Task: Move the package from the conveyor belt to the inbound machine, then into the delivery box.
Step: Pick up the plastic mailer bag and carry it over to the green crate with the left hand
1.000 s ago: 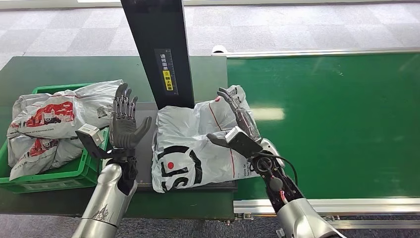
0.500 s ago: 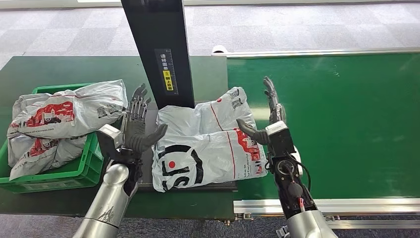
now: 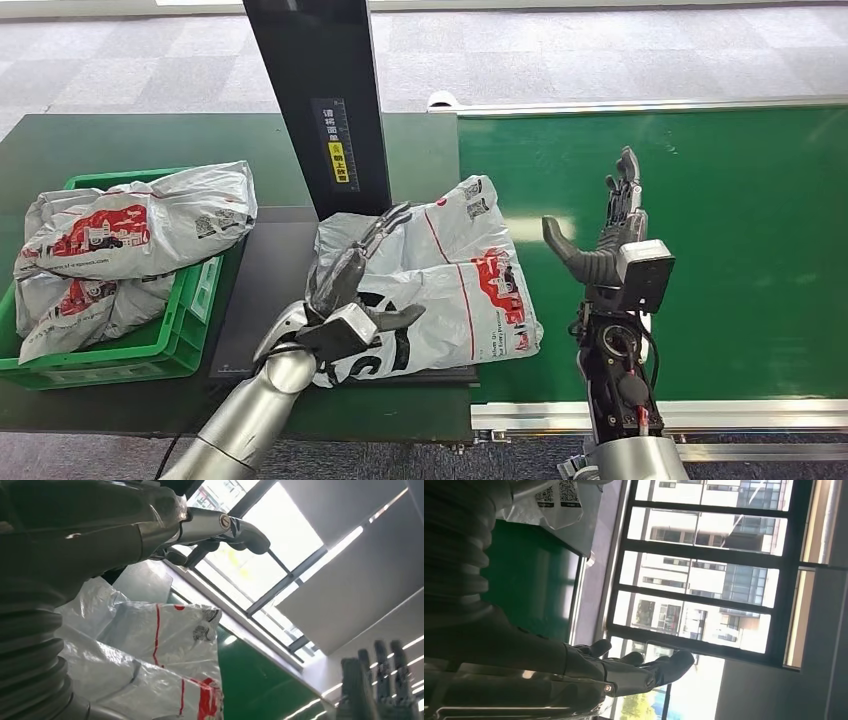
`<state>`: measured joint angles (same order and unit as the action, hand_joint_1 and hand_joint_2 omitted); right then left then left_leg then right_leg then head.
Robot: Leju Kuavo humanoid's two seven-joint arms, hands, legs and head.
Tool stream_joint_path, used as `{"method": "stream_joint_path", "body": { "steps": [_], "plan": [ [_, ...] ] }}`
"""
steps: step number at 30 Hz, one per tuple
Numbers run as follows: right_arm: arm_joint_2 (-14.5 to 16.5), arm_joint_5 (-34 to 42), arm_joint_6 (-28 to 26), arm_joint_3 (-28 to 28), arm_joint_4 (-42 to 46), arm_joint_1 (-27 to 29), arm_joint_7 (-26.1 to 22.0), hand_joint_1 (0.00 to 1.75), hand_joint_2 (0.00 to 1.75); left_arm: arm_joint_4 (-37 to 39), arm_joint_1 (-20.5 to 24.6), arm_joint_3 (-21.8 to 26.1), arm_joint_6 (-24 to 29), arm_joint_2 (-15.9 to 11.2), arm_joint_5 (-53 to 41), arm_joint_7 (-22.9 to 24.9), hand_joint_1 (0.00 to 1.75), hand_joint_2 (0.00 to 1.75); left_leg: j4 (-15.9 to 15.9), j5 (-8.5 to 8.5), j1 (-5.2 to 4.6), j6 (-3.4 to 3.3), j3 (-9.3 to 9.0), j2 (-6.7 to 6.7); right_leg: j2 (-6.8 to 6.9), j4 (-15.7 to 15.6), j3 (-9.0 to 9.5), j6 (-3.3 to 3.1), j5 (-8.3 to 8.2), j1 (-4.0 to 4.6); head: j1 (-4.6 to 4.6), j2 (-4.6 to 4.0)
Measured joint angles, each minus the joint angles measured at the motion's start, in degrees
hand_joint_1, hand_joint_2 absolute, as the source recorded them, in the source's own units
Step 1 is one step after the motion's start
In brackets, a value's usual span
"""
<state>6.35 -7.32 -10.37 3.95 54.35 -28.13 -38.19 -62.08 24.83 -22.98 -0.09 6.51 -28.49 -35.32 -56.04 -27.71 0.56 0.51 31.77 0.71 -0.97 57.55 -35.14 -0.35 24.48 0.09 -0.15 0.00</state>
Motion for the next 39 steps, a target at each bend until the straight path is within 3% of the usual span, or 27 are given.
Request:
{"method": "stream_joint_path", "body": {
  "steps": [5,12,13,16,17,25,31,39],
  "plan": [
    [-0.01,0.39,-0.02,-0.21,0.46,0.09,0.54,0.00,1.75,3.73,3.04,-4.70,-4.41,-0.11,-6.46,10.16,0.00,1.75,0.00,0.00,-0.01,0.00,0.00,0.00,0.00,0.00,0.01,0.00,0.00,-0.01,0.00,-0.01],
    [-0.16,-0.63,2.31,0.32,-1.27,-0.29,4.75,0.00,1.75,16.45,8.42,-6.27,-5.88,0.41,-8.15,16.42,0.00,1.75,0.00,0.01,0.01,0.00,-0.01,-0.01,-0.01,0.01,0.00,0.00,-0.01,0.01,-0.02,0.00],
    [-0.23,-0.90,2.99,0.61,-1.97,-0.44,5.52,0.00,1.75,17.96,8.96,-6.27,-5.88,0.53,-8.25,17.12,0.21,1.75,0.00,0.01,0.01,0.00,0.00,-0.01,-0.01,0.01,0.00,0.00,-0.01,0.01,-0.02,-0.01],
    [-0.44,-1.51,4.59,1.51,-4.26,-1.03,6.89,0.00,1.75,21.52,10.23,-6.26,-5.73,0.78,-8.35,18.66,1.52,1.75,0.00,0.01,0.01,0.00,0.01,-0.01,0.00,0.01,0.00,0.00,0.00,0.01,-0.01,-0.01],
    [-0.50,-1.83,5.13,1.81,-5.07,-1.30,7.40,0.00,1.75,22.41,10.53,-6.24,-5.63,0.82,-8.32,19.01,1.75,1.75,0.00,0.01,0.01,0.00,0.02,0.00,0.00,0.01,0.00,0.00,0.00,0.01,-0.02,-0.01],
    [-0.96,-3.30,9.62,4.27,-11.30,-3.44,12.23,0.00,1.75,25.10,11.26,-5.55,-4.37,0.80,-8.18,19.71,1.75,1.75,0.00,0.01,0.00,0.00,0.02,0.00,0.01,0.01,0.02,0.00,-0.01,0.00,-0.01,0.00],
    [-1.16,-3.75,11.49,4.84,-14.30,-4.66,12.58,0.00,1.75,24.96,10.87,-4.21,-2.91,0.71,-7.61,19.26,1.75,1.75,0.00,0.01,0.01,0.00,0.01,0.01,0.00,0.01,0.01,0.00,-0.01,0.00,-0.01,-0.01],
    [-1.52,-4.06,11.89,5.51,-15.42,-5.20,11.10,0.00,1.75,19.80,7.89,-1.40,3.49,0.28,-5.59,12.36,1.75,1.75,0.00,0.00,0.00,0.00,0.02,0.00,0.00,0.01,0.00,0.00,0.00,0.00,-0.01,0.00]
  ]
}}
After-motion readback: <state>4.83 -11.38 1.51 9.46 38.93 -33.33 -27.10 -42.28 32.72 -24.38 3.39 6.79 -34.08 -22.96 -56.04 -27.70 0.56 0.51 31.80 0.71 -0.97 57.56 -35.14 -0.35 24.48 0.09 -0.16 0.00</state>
